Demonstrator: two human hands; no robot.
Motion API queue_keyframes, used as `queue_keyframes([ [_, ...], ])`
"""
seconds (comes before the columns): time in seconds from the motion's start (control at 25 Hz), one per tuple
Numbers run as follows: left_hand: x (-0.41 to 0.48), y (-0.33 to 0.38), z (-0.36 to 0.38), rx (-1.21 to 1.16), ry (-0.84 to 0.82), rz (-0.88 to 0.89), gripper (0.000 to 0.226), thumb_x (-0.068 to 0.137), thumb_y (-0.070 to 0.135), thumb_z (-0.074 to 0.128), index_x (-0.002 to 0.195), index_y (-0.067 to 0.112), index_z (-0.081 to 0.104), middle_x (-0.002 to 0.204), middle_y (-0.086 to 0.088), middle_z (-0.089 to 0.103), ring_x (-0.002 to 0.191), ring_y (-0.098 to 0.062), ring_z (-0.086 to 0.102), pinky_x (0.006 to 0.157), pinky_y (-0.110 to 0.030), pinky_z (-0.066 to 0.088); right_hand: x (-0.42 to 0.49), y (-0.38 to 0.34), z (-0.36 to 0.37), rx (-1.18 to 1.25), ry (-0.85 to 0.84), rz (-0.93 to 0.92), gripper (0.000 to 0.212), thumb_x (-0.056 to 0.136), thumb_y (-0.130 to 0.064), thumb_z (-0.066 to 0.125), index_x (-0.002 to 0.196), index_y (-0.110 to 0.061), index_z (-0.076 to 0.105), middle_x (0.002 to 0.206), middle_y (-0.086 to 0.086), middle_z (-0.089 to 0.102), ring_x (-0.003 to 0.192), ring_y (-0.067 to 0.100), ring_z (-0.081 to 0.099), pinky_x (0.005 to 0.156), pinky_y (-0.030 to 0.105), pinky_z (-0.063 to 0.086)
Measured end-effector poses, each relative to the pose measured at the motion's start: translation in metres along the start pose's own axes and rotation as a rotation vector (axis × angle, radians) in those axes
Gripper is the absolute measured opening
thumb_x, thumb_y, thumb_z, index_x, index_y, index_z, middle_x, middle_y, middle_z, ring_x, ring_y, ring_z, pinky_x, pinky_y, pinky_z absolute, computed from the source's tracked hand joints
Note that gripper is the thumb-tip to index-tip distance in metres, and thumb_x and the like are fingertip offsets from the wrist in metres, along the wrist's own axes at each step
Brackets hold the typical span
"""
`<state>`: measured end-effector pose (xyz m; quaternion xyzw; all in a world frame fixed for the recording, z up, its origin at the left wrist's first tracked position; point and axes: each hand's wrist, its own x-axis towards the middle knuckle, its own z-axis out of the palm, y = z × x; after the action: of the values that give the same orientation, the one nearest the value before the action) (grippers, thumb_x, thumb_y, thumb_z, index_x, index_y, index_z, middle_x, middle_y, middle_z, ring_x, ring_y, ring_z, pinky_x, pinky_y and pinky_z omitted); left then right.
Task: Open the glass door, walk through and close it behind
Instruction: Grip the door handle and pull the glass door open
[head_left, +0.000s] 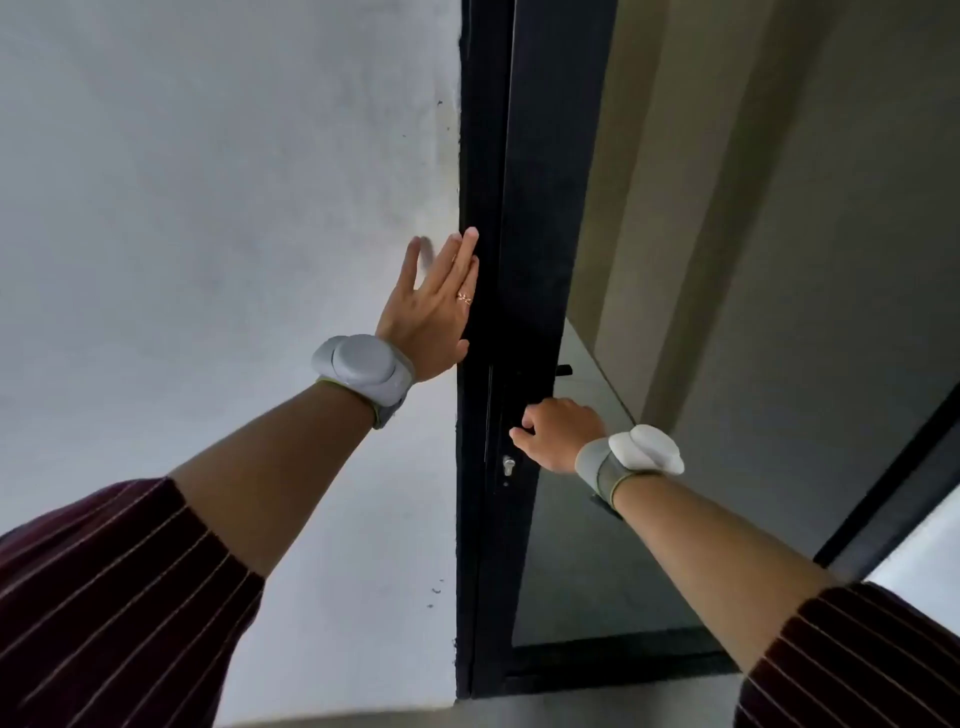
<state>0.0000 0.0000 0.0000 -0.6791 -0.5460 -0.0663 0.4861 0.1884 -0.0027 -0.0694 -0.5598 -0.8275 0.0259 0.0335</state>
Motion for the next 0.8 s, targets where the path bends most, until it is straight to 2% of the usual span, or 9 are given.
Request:
queue_keyframes([
  [0.08,0.002,-0.001,0.000,0.110,0.020,-0.018,0.087,0.079,0.059,0.056,0.144,0.005,0.035,0.157,-0.017,0.025,0.144,-0.031,0.026,0.113,-0.055,0.031,0.007,0.003,0.004,-0.002,-0.014,0.013,0.046,0.096,-0.048,0.037,0.070,-0.014,0.054,0.071,0.002,0.056,0.071,0.022,0.057,0.076,0.035,0.044],
  [0.16,-0.001,-0.001,0.007,0.167,0.072,0.035,0.096,0.074,0.061,0.063,0.145,0.004,0.031,0.156,-0.016,0.026,0.144,-0.031,0.027,0.111,-0.054,0.034,0.012,0.005,0.007,-0.024,-0.046,0.045,0.053,0.096,-0.050,0.036,0.057,-0.015,0.040,0.058,-0.001,0.044,0.053,0.017,0.043,0.068,0.032,0.039],
  [0.24,-0.002,-0.003,0.014,0.201,0.068,0.041,0.102,0.071,0.060,0.066,0.146,0.002,0.028,0.156,-0.016,0.027,0.144,-0.031,0.027,0.110,-0.052,0.037,0.018,0.006,0.013,-0.007,-0.086,0.049,0.054,0.096,-0.052,0.034,0.058,-0.014,0.040,0.058,-0.001,0.045,0.055,0.018,0.046,0.068,0.032,0.039],
  [0.32,-0.001,-0.001,0.019,0.234,0.126,0.050,0.093,0.076,0.053,0.066,0.145,0.002,0.029,0.155,-0.015,0.031,0.142,-0.031,0.030,0.108,-0.050,0.040,0.021,0.007,0.020,0.006,-0.106,0.039,0.056,0.097,-0.053,0.030,0.060,-0.013,0.042,0.060,0.000,0.047,0.062,0.022,0.052,0.070,0.033,0.041],
  [0.4,0.000,0.004,0.022,0.243,0.137,0.021,0.084,0.079,0.045,0.065,0.144,0.003,0.032,0.153,-0.013,0.035,0.141,-0.030,0.034,0.106,-0.049,0.042,0.023,0.007,0.026,0.009,-0.096,0.041,0.057,0.097,-0.052,0.029,0.057,-0.013,0.041,0.058,0.000,0.046,0.060,0.022,0.050,0.070,0.033,0.040],
  [0.6,0.006,0.016,0.030,0.283,0.235,-0.009,0.061,0.082,0.029,0.066,0.137,0.010,0.048,0.145,-0.004,0.050,0.132,-0.022,0.048,0.100,-0.044,0.049,0.035,0.007,0.029,0.082,-0.149,0.092,0.053,0.093,-0.050,0.037,0.052,-0.016,0.036,0.054,-0.001,0.041,0.051,0.018,0.040,0.074,0.035,0.039],
  [0.72,0.007,0.018,0.031,0.289,0.266,-0.017,0.057,0.081,0.022,0.067,0.135,0.012,0.052,0.141,0.000,0.054,0.129,-0.019,0.052,0.098,-0.042,0.052,0.043,0.008,0.028,0.110,-0.211,0.136,0.051,0.089,-0.053,0.041,0.053,-0.018,0.036,0.057,-0.002,0.042,0.054,0.017,0.040,0.083,0.038,0.040],
  [0.8,0.008,0.019,0.033,0.284,0.260,-0.025,0.059,0.079,0.019,0.068,0.135,0.012,0.052,0.142,0.000,0.053,0.129,-0.019,0.052,0.098,-0.043,0.051,0.047,0.011,0.028,0.178,-0.258,0.152,0.050,0.087,-0.054,0.044,0.054,-0.018,0.035,0.057,-0.002,0.040,0.054,0.016,0.039,0.080,0.037,0.039],
])
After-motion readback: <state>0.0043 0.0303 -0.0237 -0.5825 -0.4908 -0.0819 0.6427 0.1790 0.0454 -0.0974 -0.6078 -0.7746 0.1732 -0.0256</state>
